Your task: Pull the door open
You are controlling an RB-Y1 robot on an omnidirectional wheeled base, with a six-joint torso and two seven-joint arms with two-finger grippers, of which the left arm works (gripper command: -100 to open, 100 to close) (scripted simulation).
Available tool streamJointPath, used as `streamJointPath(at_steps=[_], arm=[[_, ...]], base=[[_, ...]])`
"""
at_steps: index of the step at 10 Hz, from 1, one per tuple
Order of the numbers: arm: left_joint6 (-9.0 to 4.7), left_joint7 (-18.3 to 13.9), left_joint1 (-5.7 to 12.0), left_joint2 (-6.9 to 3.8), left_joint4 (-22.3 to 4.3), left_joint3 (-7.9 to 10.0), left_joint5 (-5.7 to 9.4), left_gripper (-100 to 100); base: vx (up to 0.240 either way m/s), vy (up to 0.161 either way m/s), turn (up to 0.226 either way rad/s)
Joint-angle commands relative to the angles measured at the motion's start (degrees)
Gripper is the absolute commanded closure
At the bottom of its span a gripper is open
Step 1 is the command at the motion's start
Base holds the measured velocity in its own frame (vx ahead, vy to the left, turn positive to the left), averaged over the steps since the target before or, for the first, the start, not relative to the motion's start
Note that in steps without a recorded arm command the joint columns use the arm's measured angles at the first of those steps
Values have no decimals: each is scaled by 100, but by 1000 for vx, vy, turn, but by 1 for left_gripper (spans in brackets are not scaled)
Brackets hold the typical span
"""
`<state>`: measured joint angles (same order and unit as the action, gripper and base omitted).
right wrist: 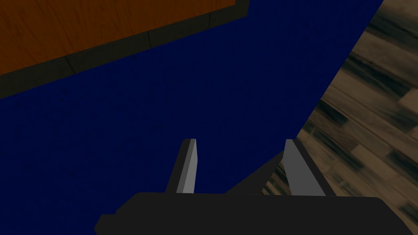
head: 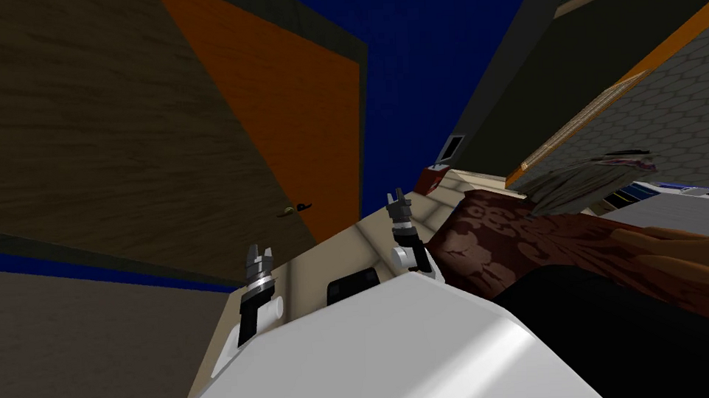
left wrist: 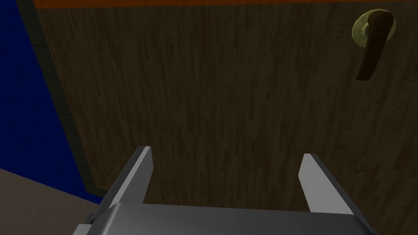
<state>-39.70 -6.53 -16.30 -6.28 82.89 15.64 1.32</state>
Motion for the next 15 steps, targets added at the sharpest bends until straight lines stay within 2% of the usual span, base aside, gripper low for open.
streamJointPath(at_steps=[1, 3, 4, 10, 11, 14, 15], arm=[[-72, -20, 31, 0, -247, 71, -4, -100], [-108, -47, 87, -11, -519, 163, -6, -100], [-108, -47, 87, -11, -519, 163, -6, -100], [-210, -122, 248, -35, -1292, 426, -10, -100], [-240, -145, 296, -40, -1524, 504, -12, -100], [-286, -179, 368, -48, -1871, 622, -14, -100], [-313, -198, 410, -50, -2072, 690, -15, -100]], base=[[90, 19, -80], [90, 51, -100], [77, 35, -22], [78, 30, -78], [122, 54, -136], [117, 53, -80], [113, 63, -120]])
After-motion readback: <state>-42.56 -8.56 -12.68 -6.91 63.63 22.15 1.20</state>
